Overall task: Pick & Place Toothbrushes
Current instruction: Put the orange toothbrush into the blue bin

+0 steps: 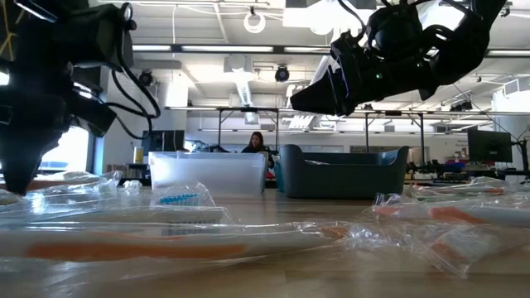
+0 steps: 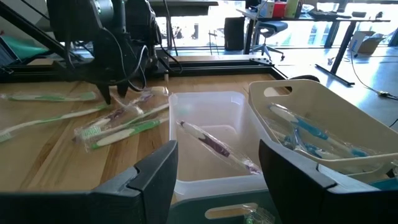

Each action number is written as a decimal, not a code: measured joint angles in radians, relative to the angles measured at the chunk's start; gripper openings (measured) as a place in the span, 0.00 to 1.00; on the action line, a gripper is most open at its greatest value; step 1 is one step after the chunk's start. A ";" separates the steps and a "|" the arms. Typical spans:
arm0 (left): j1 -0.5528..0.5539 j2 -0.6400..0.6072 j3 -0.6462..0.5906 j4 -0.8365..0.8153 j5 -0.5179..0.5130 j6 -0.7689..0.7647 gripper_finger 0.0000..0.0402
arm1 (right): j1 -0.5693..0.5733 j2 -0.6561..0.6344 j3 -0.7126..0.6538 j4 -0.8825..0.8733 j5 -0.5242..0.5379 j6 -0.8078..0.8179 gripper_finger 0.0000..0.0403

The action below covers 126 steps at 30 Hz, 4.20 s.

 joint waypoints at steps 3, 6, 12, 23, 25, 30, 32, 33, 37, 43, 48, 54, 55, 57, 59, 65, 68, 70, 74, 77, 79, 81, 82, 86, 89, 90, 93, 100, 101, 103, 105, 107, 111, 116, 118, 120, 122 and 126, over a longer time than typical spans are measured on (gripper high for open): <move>0.000 -0.002 -0.026 0.047 0.002 0.000 0.33 | 0.000 0.000 0.000 0.000 0.000 0.000 0.54; 0.000 -0.003 -0.031 0.053 0.003 0.000 0.33 | 0.000 0.000 0.000 0.000 0.000 0.000 0.54; 0.000 -0.002 -0.031 0.053 0.013 0.000 0.33 | 0.000 0.000 0.000 0.001 0.000 0.000 0.54; 0.000 -0.001 -0.033 0.048 0.017 0.000 0.22 | 0.000 0.000 0.000 0.001 0.000 0.000 0.54; 0.000 -0.001 -0.034 0.043 0.014 0.000 0.16 | 0.000 0.000 0.000 0.001 0.000 0.000 0.54; 0.001 0.002 -0.015 0.021 0.017 -0.004 0.05 | 0.000 0.000 0.000 0.001 0.000 0.000 0.54; -0.001 0.002 0.017 0.018 0.032 0.010 0.03 | 0.000 0.000 0.000 0.001 0.000 0.000 0.54; -0.001 0.000 0.032 0.017 0.032 0.028 0.03 | 0.000 0.000 0.000 0.001 0.000 0.000 0.54; 0.000 0.001 0.098 0.005 0.027 0.114 0.05 | 0.000 0.000 0.000 0.001 0.000 0.000 0.54; 0.000 0.000 0.212 0.003 0.019 0.265 0.07 | 0.000 0.000 0.000 0.001 0.000 0.000 0.54; 0.001 0.000 0.315 0.001 -0.051 0.441 0.03 | 0.000 0.000 0.000 0.001 0.000 0.000 0.54; 0.038 0.000 0.399 0.016 -0.187 0.644 0.06 | 0.000 0.000 0.000 0.002 0.000 0.000 0.54; 0.056 -0.001 0.404 0.026 -0.196 0.668 0.06 | 0.000 0.000 0.000 0.002 -0.001 0.000 0.54; 0.101 -0.001 0.405 0.052 -0.201 0.726 0.06 | 0.000 0.000 0.000 0.002 -0.004 0.000 0.54; 0.152 -0.001 0.405 0.089 -0.197 0.776 0.04 | 0.000 0.000 0.000 0.002 -0.005 0.000 0.54; 0.304 -0.001 0.405 0.241 -0.115 0.881 0.05 | 0.000 0.000 0.000 0.002 -0.013 0.000 0.54; 0.363 -0.001 0.405 0.344 -0.031 0.938 0.05 | 0.000 0.000 0.000 0.015 -0.037 0.000 0.54; 0.395 0.003 0.406 0.420 0.014 0.959 0.05 | 0.000 0.000 0.000 0.027 -0.054 0.000 0.54; 0.445 0.026 0.406 0.565 0.086 0.968 0.05 | 0.000 0.000 0.000 0.043 -0.085 0.000 0.54; 0.466 0.057 0.407 0.663 0.158 0.970 0.05 | 0.000 0.000 0.000 0.055 -0.090 0.000 0.54; 0.466 0.090 0.407 0.723 0.189 0.970 0.05 | 0.000 0.000 0.000 0.060 -0.090 0.000 0.54; 0.465 0.122 0.407 0.773 0.208 0.969 0.05 | 0.000 0.000 0.000 0.063 -0.089 0.000 0.54; 0.465 0.137 0.407 0.801 0.209 0.970 0.05 | 0.000 0.000 0.000 0.063 -0.090 0.000 0.54; 0.465 0.204 0.406 0.901 0.210 0.966 0.05 | 0.000 0.000 0.000 0.063 -0.090 0.000 0.54; 0.465 0.243 0.406 0.995 0.224 0.965 0.05 | 0.000 0.000 0.000 0.063 -0.090 0.000 0.54; 0.465 0.253 0.406 1.021 0.246 0.964 0.05 | 0.000 0.000 0.000 0.063 -0.090 0.000 0.54; 0.465 0.281 0.406 1.093 0.271 0.964 0.05 | 0.000 0.000 0.000 0.074 -0.090 0.000 0.54; 0.465 0.331 0.406 1.176 0.281 0.965 0.05 | 0.000 0.000 0.000 0.086 -0.090 0.000 0.54; 0.465 0.337 0.406 1.181 0.282 0.965 0.05 | 0.000 0.000 0.000 0.089 -0.090 0.000 0.54; 0.465 0.343 0.406 1.195 0.281 0.965 0.05 | 0.000 0.000 0.000 0.092 -0.090 0.000 0.54; 0.465 0.344 0.406 1.208 0.281 0.965 0.05 | 0.003 0.000 0.000 0.099 -0.090 0.000 0.53; 0.465 0.344 0.406 1.218 0.281 0.965 0.05 | 0.008 0.000 0.000 0.105 -0.090 0.000 0.51; 0.465 0.344 0.406 1.228 0.281 0.965 0.05 | 0.009 0.000 0.000 0.115 -0.107 0.000 0.44; 0.465 0.344 0.406 1.228 0.281 0.965 0.05 | 0.009 0.000 0.000 0.137 -0.144 0.000 0.35; 0.464 0.344 0.406 1.228 0.282 0.965 0.05 | 0.008 0.000 0.000 0.137 -0.158 0.000 0.33; 0.465 0.344 0.406 1.229 0.288 0.964 0.05 | 0.009 0.000 0.000 0.139 -0.159 0.000 0.30; 0.465 0.344 0.406 1.233 0.297 0.964 0.05 | 0.009 0.000 0.000 0.149 -0.161 0.000 0.29; 0.457 0.344 0.406 1.235 0.301 0.964 0.05 | 0.009 0.000 0.000 0.156 -0.162 0.000 0.26</move>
